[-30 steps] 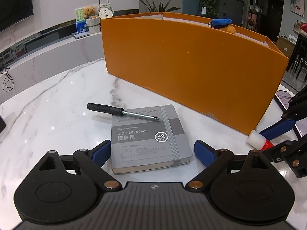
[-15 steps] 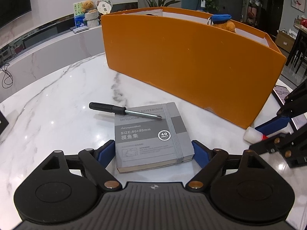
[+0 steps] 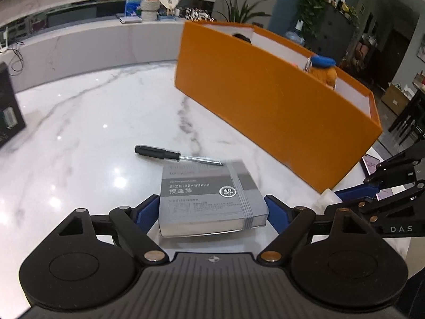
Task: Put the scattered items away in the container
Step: 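Lift the notebook with the left tool and the bottle with the right tool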
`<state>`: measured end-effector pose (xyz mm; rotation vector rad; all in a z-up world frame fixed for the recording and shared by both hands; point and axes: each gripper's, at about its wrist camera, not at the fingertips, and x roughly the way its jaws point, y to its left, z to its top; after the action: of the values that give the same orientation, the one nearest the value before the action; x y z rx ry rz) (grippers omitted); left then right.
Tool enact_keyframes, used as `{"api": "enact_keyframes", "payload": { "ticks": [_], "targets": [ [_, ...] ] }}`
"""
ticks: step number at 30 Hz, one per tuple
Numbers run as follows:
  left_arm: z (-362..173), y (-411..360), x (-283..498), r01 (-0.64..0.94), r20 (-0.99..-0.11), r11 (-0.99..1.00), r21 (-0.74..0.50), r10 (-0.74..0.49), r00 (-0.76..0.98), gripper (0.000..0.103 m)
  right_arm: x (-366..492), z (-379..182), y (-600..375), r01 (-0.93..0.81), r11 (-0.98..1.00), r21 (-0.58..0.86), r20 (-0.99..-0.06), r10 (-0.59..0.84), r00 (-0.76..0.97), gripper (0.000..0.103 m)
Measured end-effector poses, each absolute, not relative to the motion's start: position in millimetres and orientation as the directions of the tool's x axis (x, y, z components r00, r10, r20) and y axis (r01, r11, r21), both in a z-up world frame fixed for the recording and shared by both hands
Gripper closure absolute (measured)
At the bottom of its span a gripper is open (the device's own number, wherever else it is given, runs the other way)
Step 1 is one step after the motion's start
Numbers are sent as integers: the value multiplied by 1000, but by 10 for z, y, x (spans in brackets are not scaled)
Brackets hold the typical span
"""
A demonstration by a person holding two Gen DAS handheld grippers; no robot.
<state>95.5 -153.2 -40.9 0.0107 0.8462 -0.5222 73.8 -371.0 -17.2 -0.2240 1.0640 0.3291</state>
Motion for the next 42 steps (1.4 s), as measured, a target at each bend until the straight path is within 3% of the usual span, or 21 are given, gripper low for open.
{"api": "enact_keyframes", "payload": {
  "ticks": [24,42],
  "targets": [
    [144,-1098,488,410,-674,905,-117,-376,636,6,585,285,-3361,-434,900,-25,-824,227,519,83],
    [748,-1027,556,382,-625,920,-85,-348,699,6,687,1138,-3489,-411,912,0,-701,293,650,83]
  ]
}}
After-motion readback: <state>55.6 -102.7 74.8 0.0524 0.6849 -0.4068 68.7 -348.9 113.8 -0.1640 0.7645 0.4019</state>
